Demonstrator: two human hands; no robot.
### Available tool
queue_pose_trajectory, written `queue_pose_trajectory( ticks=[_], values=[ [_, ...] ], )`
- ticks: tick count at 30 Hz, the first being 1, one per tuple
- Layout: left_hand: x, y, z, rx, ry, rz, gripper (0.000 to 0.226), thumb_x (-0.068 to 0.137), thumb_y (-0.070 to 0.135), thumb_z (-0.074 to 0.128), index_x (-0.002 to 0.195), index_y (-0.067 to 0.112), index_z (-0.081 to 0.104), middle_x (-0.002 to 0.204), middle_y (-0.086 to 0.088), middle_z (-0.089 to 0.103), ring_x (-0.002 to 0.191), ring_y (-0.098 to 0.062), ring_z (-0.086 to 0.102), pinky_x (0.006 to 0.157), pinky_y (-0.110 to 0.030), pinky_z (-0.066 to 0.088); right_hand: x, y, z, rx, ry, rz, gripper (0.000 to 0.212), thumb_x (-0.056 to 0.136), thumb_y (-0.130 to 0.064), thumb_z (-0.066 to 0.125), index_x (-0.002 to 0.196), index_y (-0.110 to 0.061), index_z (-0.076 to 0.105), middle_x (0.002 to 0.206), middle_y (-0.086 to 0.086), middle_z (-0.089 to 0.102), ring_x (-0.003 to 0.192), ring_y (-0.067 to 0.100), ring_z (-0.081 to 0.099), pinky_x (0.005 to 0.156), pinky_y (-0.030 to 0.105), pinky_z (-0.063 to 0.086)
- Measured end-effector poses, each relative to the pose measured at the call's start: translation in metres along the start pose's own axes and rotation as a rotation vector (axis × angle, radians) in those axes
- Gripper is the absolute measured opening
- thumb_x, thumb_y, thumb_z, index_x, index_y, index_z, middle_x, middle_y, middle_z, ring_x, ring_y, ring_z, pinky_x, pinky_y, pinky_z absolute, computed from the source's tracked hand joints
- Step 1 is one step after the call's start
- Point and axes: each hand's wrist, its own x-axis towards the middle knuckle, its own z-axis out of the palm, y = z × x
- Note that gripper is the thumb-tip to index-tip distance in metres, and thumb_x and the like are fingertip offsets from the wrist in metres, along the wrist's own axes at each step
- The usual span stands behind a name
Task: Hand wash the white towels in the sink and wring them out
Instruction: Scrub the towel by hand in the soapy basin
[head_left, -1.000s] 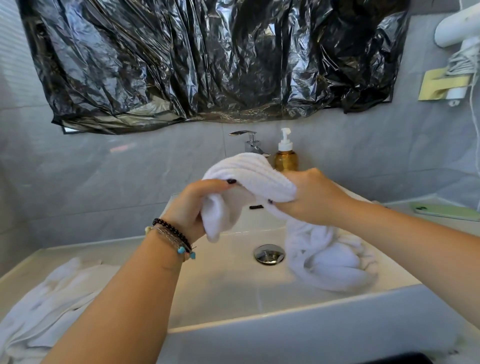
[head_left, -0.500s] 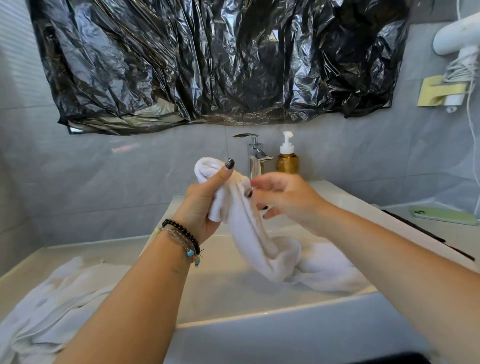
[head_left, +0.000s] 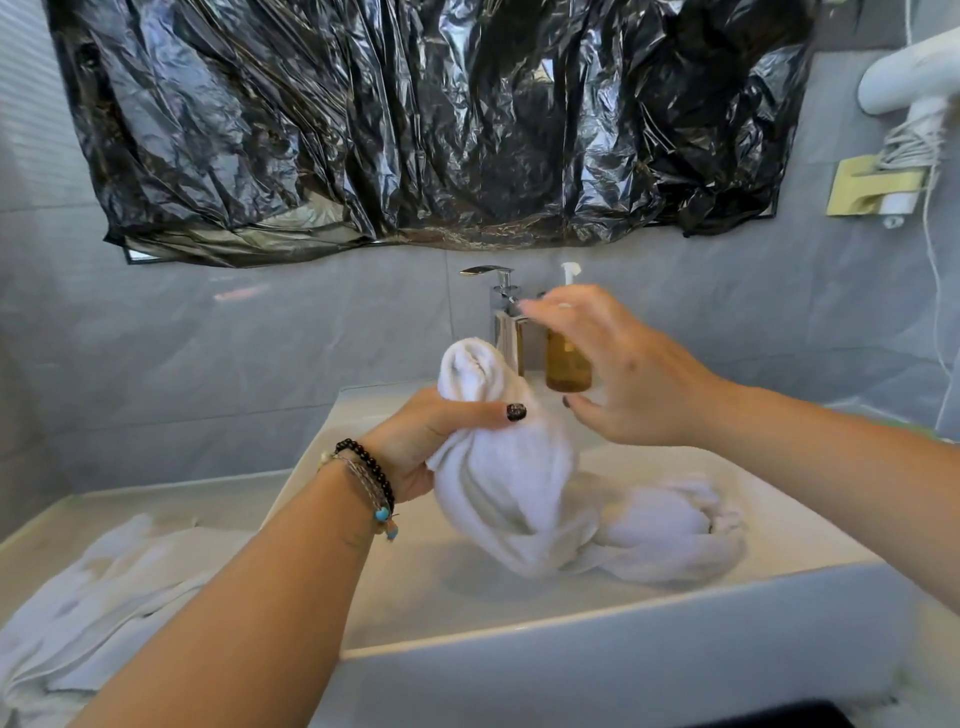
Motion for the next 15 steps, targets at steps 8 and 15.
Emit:
queue_pose_trajectory(
  ticks=[8,15],
  values=[
    [0.005,-0.014,0.012,0.092,-0.068,-0.072,0.028,0.074,0.001,0.069,0.102,0.002,0.067,0.099,-0.018,0.072,0.095,-0.026,0.071,0.08,-0.032,0.059,0.022,-0.009,0.05,-0.105,-0.09,-0.449,0.068,0.076,-0.011,0.069,0.135,-0.014,0.035,0.131,0.019,0.051,0.107,0.035,0.055,0.057,0.043,0.057],
    [0.008,-0.013,0.011,0.126,-0.051,-0.117,0.037,0.075,0.011,0.073,0.111,0.005,0.068,0.112,-0.018,0.071,0.104,-0.027,0.069,0.093,-0.037,0.055,0.043,-0.001,0.042,-0.414,0.031,-0.6,0.039,0.079,-0.002,0.058,0.117,-0.006,0.056,0.104,0.016,0.06,0.073,0.028,0.051,0.045,0.038,0.047]
  ],
)
